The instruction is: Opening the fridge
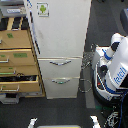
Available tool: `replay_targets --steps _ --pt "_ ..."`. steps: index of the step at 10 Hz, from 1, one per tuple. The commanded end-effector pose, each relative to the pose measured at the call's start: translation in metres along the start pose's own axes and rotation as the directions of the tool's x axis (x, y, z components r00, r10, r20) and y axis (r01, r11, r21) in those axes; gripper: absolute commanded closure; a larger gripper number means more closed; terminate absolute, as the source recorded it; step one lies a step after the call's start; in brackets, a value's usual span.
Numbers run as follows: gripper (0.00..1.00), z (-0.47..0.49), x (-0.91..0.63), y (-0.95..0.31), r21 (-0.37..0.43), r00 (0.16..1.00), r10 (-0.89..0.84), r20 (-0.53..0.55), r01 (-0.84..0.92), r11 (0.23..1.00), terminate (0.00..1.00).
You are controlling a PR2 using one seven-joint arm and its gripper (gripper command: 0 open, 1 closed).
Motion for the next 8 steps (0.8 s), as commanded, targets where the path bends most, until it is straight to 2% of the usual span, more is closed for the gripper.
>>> replay_targets --steps 1,2,4,5,8 --pt "0.0 0.023 0.052 0.034 -0.134 0.991 0.114 -0.071 -0.122 0.983 0.0" --pt "0.0 0.027 0.074 0.04 -0.099 0.995 0.089 -0.052 -0.094 0.991 0.0" --pt "0.0 0.033 0.092 0.041 -0.085 0.999 0.044 -0.026 -0.046 0.995 0.0" --pt "0.0 0.039 0.104 0.039 -0.05 1.0 -0.02 0.021 0.021 0.999 0.0" --pt "0.0 0.047 0.137 0.055 -0.035 0.993 -0.052 0.102 0.056 0.998 0.0"
